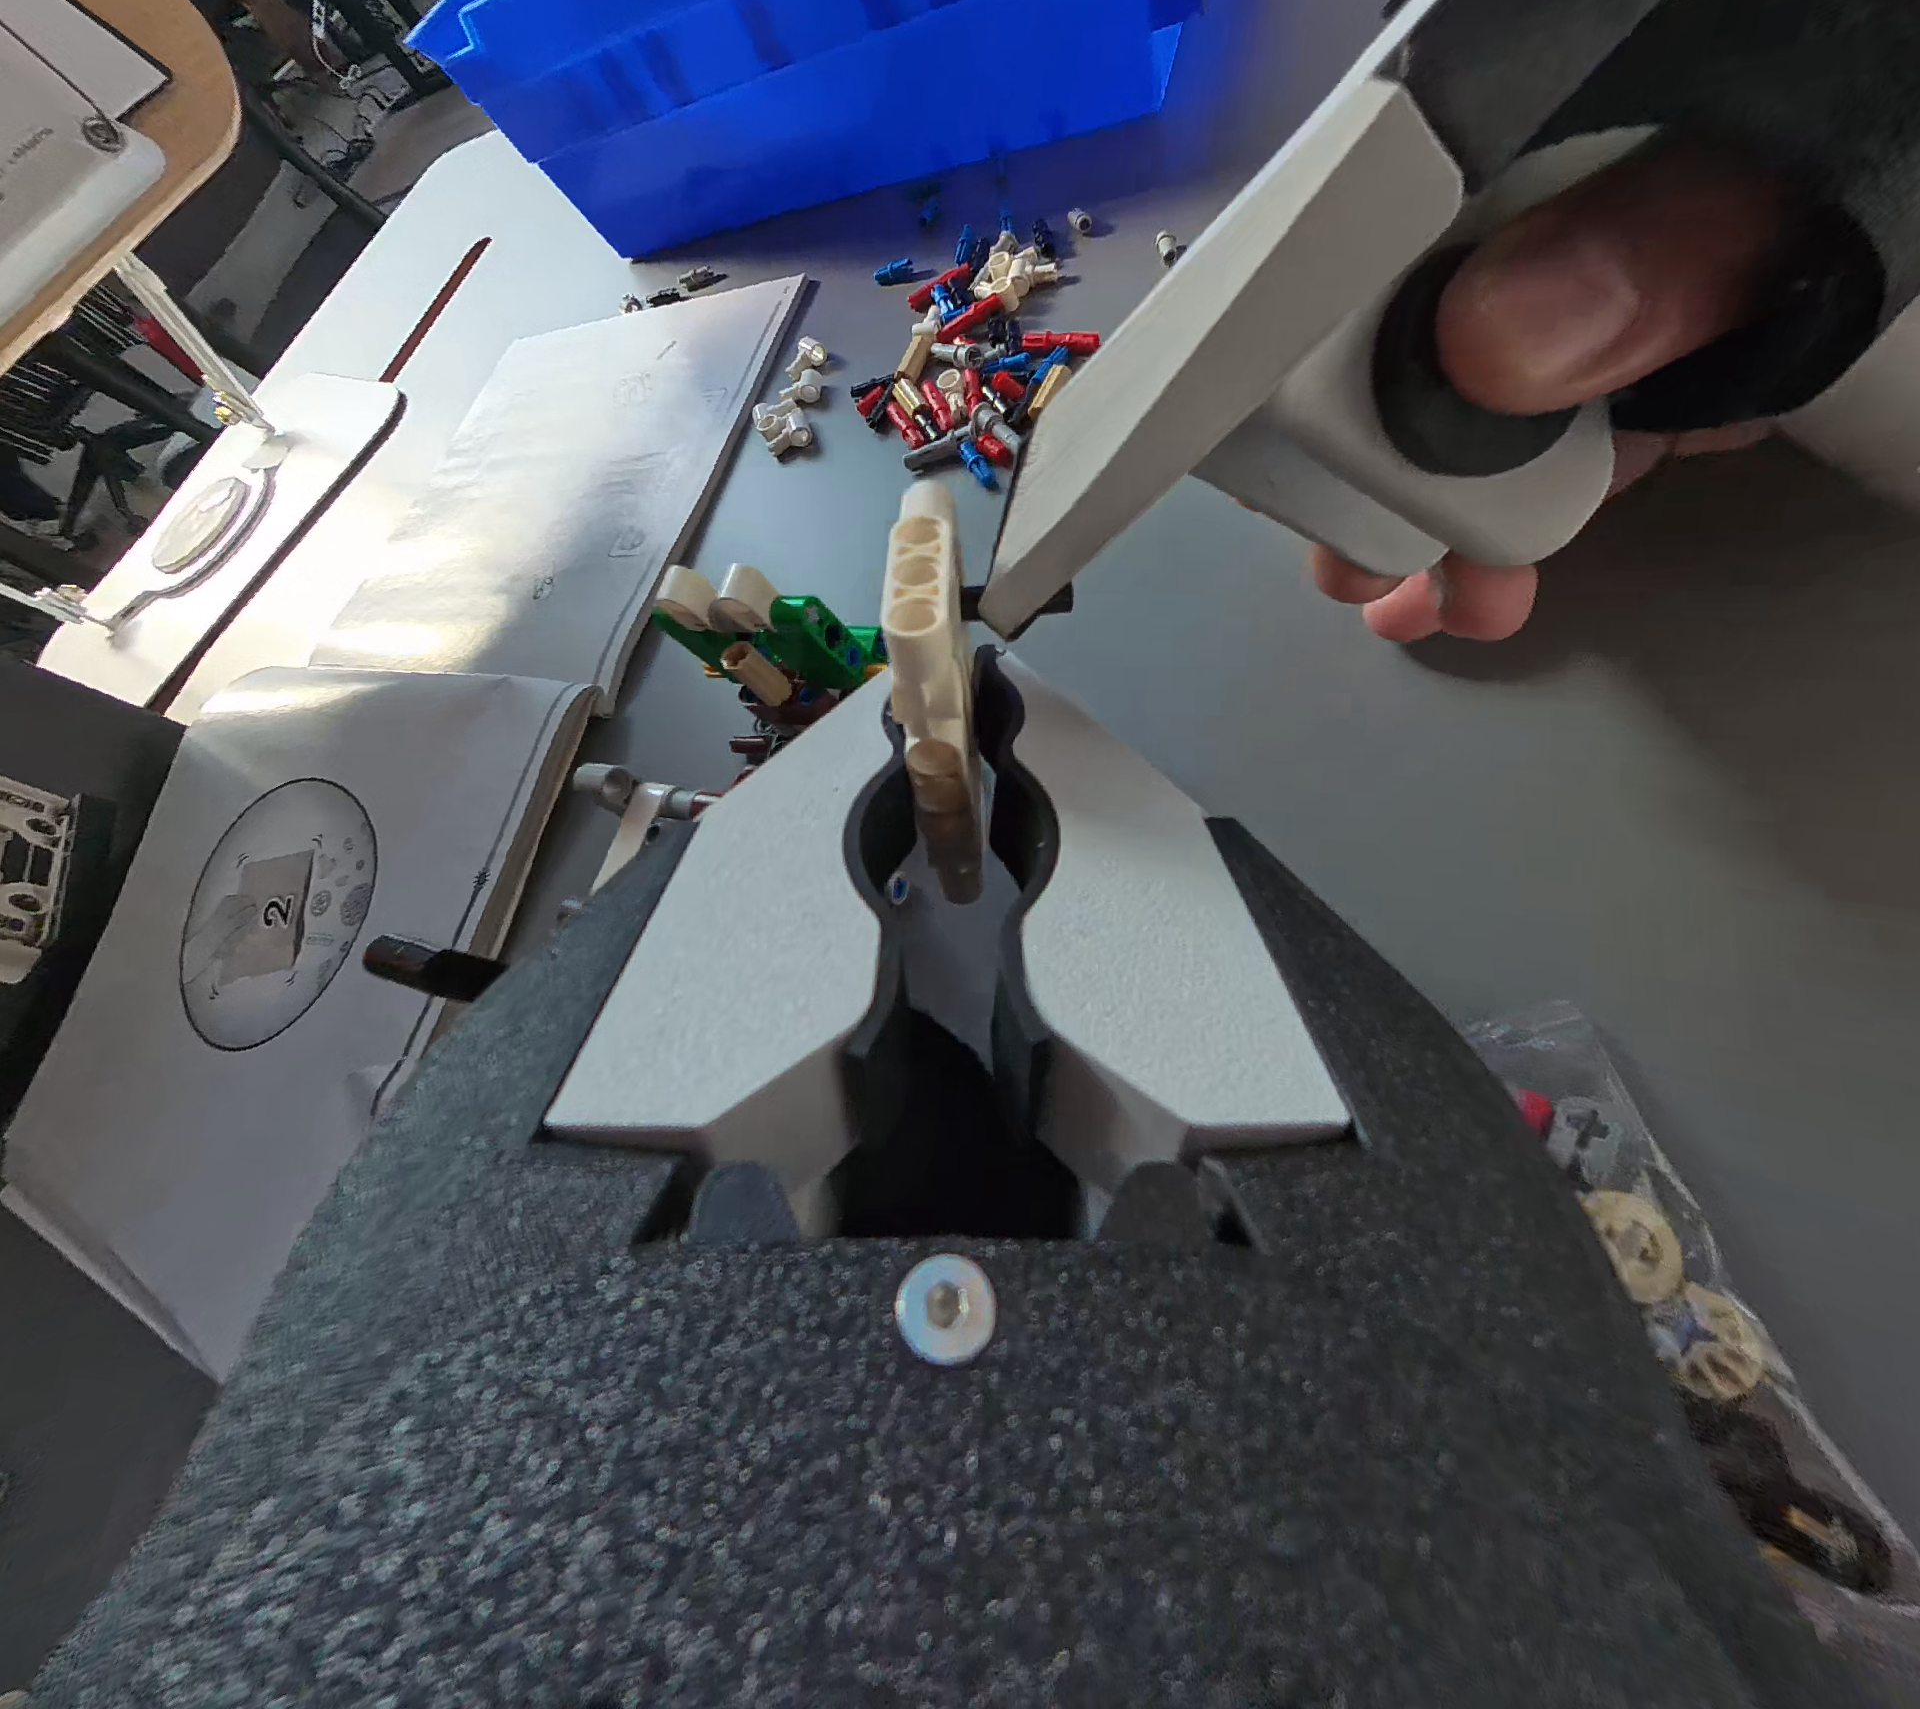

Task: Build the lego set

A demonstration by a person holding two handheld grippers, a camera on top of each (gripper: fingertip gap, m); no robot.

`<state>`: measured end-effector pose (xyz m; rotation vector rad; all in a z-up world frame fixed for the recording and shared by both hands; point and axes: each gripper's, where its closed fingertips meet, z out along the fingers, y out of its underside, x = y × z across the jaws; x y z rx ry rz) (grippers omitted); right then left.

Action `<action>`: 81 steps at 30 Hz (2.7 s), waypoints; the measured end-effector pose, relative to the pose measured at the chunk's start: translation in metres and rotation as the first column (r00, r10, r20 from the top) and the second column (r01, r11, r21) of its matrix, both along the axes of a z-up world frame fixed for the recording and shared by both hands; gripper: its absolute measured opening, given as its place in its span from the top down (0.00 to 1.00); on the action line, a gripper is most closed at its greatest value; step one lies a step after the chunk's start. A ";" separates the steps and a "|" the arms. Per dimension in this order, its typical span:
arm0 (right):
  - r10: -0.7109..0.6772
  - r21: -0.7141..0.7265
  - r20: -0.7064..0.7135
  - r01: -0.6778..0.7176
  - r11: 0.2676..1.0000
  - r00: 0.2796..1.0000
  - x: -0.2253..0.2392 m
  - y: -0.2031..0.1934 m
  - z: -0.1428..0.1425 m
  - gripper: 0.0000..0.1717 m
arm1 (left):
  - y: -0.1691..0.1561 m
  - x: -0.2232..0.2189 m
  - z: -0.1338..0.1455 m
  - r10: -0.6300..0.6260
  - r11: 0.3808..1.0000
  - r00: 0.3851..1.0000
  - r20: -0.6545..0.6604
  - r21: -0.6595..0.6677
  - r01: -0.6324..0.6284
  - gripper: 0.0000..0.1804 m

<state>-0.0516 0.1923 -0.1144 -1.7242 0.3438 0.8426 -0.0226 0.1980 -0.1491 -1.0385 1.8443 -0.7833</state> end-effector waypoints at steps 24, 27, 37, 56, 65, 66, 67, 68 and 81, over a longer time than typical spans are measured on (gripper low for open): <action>-0.022 -0.043 0.190 0.031 0.999 0.981 -0.001 0.000 -0.013 0.98 | 0.008 0.000 -0.009 0.010 0.981 1.000 0.009 0.193 -0.011 0.97; -0.010 -0.041 0.146 0.016 0.999 0.989 -0.001 0.000 -0.012 0.98 | 0.006 0.000 -0.009 -0.006 0.989 1.000 0.000 0.144 0.006 0.97; 0.013 -0.062 0.128 -0.005 0.998 0.992 -0.002 0.000 -0.015 0.98 | 0.006 0.000 -0.012 -0.011 0.992 1.000 -0.022 0.124 0.014 0.97; 0.017 -0.085 0.124 -0.006 0.996 0.992 0.000 0.001 -0.018 0.98 | 0.007 0.000 -0.017 -0.016 0.994 0.998 -0.056 0.109 0.022 0.97; 0.019 -0.114 0.162 -0.001 0.994 0.987 0.000 0.000 -0.022 0.98 | 0.006 0.000 -0.017 -0.019 0.994 0.998 -0.057 0.111 0.025 0.97; 0.036 -0.139 0.170 -0.012 0.990 0.985 0.000 -0.003 -0.024 0.98 | 0.007 0.000 -0.017 -0.018 0.994 0.998 -0.057 0.109 0.024 0.97; 0.066 -0.173 0.190 -0.033 0.984 0.979 -0.001 -0.006 -0.027 0.98 | 0.007 0.000 -0.017 -0.017 0.994 0.998 -0.060 0.108 0.023 0.97; 0.136 -0.237 0.221 -0.082 0.968 0.966 -0.005 -0.012 -0.034 0.98 | 0.008 0.000 -0.017 -0.015 0.994 0.998 -0.061 0.104 0.022 0.97; 0.533 -0.460 0.584 -0.292 0.839 0.612 -0.029 -0.060 -0.074 0.97 | 0.006 -0.001 -0.018 -0.024 0.993 0.998 -0.066 0.111 0.032 0.97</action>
